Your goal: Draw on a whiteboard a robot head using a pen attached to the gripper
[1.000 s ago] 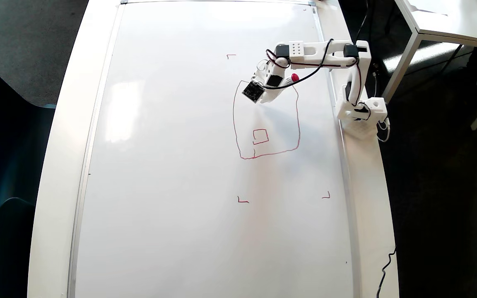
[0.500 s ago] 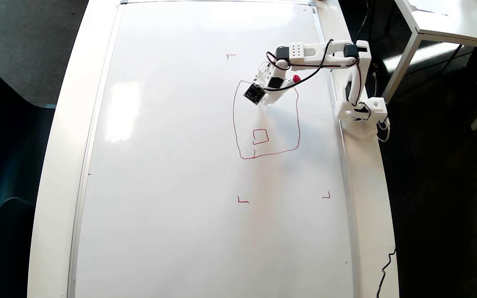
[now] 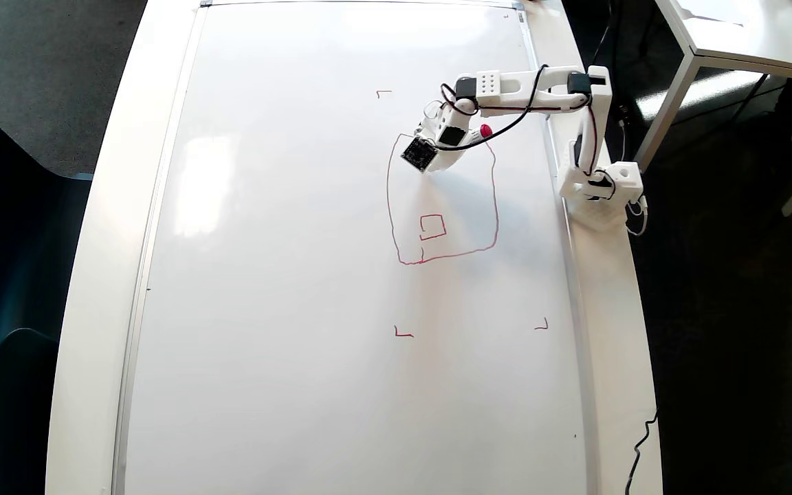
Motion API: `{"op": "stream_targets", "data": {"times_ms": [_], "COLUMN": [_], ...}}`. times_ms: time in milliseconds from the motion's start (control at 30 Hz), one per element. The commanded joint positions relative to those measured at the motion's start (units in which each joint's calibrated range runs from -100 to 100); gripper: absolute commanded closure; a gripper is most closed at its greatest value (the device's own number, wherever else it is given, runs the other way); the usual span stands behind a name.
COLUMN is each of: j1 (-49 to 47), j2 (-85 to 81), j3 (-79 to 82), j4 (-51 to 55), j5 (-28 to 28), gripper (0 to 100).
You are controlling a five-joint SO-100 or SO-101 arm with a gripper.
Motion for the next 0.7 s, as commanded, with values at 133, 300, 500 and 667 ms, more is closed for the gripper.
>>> {"op": "stream_targets", "data": {"times_ms": [133,300,500,667], "j1": [1.0,-1.0,-4.7,-7.0], "j2": [3.2,3.0,3.0,2.9], "j3": [-2.7,-2.3,-2.2,-2.1], "j4": [-0.5,-0.5,-0.5,-0.4], "j5": [0.0,-0.1,-0.2,-0.3], "gripper": [99,99,99,99]}}
